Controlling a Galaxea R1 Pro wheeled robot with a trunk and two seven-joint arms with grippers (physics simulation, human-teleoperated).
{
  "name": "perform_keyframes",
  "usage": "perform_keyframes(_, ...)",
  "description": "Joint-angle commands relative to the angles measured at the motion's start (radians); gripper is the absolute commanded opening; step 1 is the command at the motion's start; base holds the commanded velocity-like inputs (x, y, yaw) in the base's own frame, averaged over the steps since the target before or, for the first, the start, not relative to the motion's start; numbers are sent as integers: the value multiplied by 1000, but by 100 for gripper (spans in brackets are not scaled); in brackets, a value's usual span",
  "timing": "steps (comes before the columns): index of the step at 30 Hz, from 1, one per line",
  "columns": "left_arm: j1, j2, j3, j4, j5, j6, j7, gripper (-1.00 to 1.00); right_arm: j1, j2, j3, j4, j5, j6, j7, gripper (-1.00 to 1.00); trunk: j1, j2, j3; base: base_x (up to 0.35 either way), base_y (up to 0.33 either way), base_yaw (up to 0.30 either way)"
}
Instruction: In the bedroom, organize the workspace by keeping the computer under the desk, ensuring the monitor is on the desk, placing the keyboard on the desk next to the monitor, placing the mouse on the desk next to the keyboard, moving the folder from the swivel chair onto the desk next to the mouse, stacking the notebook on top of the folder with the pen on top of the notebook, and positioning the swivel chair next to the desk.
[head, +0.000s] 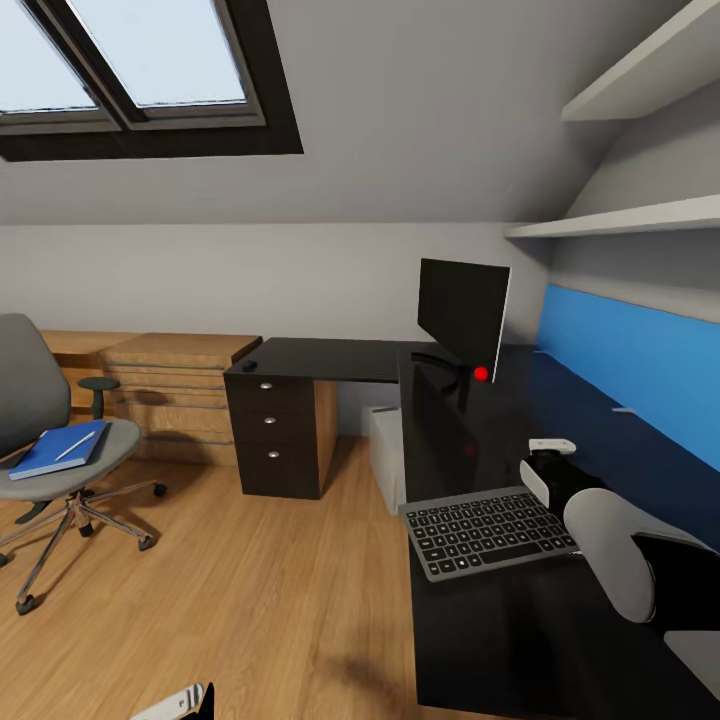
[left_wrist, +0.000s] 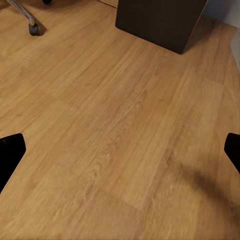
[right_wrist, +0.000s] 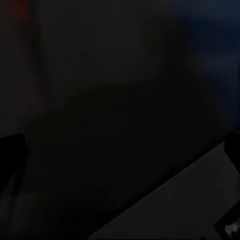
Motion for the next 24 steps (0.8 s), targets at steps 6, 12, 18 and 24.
perform_keyframes(6,0,1,-4,-1,10,-8,6,100,1,1,-4,1,9,27,2,100,0,0,-1,0,0,0)
perform_keyframes(12,0,1,-12,-1,10,-27,6,100,1,2,-3,1,10,28,1,100,0,0,-1,-43,0,0)
perform_keyframes(18,-1,1,-20,-1,9,-46,5,100,1,2,-3,2,9,28,1,100,0,0,-1,-254,0,0)
perform_keyframes(24,-1,1,-22,1,11,-49,5,100,1,2,-3,3,9,28,1,100,0,0,-1,-127,0,0)
